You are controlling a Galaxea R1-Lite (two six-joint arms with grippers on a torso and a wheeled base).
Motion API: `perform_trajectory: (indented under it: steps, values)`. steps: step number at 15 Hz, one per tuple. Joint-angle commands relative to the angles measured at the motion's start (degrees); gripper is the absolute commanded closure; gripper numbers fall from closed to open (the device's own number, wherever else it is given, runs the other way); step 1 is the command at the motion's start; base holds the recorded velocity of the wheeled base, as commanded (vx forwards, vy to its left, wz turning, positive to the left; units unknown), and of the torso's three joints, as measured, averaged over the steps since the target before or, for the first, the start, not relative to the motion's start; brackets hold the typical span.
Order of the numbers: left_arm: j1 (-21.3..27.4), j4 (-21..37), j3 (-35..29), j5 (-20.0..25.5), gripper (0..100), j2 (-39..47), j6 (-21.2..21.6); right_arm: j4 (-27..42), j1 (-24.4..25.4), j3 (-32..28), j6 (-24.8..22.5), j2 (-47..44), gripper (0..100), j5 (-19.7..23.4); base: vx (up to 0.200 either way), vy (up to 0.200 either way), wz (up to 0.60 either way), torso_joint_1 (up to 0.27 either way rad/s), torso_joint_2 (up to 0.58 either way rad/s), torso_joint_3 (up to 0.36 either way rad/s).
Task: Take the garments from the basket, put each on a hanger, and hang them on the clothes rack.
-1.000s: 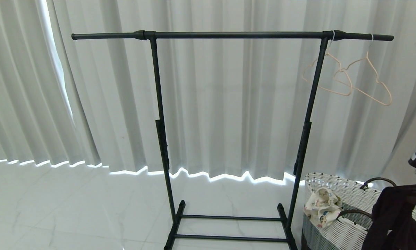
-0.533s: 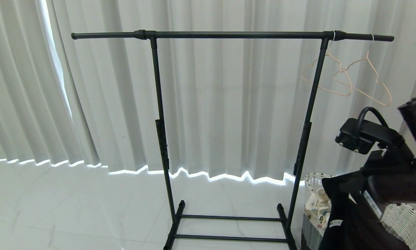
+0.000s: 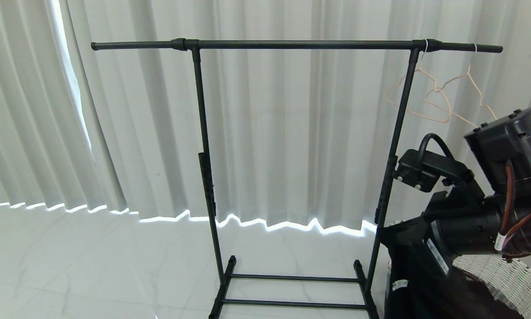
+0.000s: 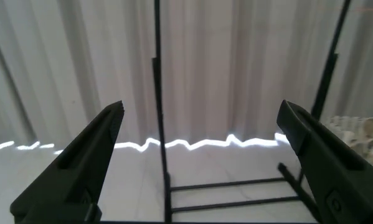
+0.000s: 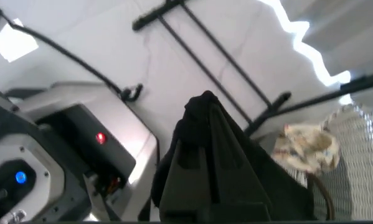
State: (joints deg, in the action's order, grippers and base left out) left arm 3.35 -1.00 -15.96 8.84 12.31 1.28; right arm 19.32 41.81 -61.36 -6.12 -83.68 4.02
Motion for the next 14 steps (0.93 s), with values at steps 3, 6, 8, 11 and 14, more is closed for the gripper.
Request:
perform_trajectory:
  steps: [3,6,8,11,14]
  values:
    - [19.9,-4.3,-25.6,1.5,0,44.2,-3.2,-1.6,3.0,-5.7,4.0,-1.5,100,1.4,0.0,0.0,0.0,0.0,0.0,0.0]
    - [28.4,-4.4,-29.5,3.5,0,55.6,-3.5,-2.8,5.5,-7.0,6.1,-1.7,100,2.1,0.0,0.0,0.0,0.0,0.0,0.0]
    - [29.1,-4.4,-32.9,11.0,0,61.2,-3.6,-4.1,6.6,-7.2,7.0,-1.6,100,2.1,0.0,0.0,0.0,0.0,0.0,0.0]
    - [31.1,-4.4,-34.0,16.4,0,66.5,-3.6,-7.0,7.8,-7.3,8.7,-1.6,100,2.2,0.0,0.0,0.0,0.0,0.0,0.0]
    - [35.2,-4.4,-33.9,16.4,0,71.4,-4.2,-9.7,10.1,-7.8,9.7,-2.5,100,2.9,0.0,0.0,0.0,0.0,0.0,0.0]
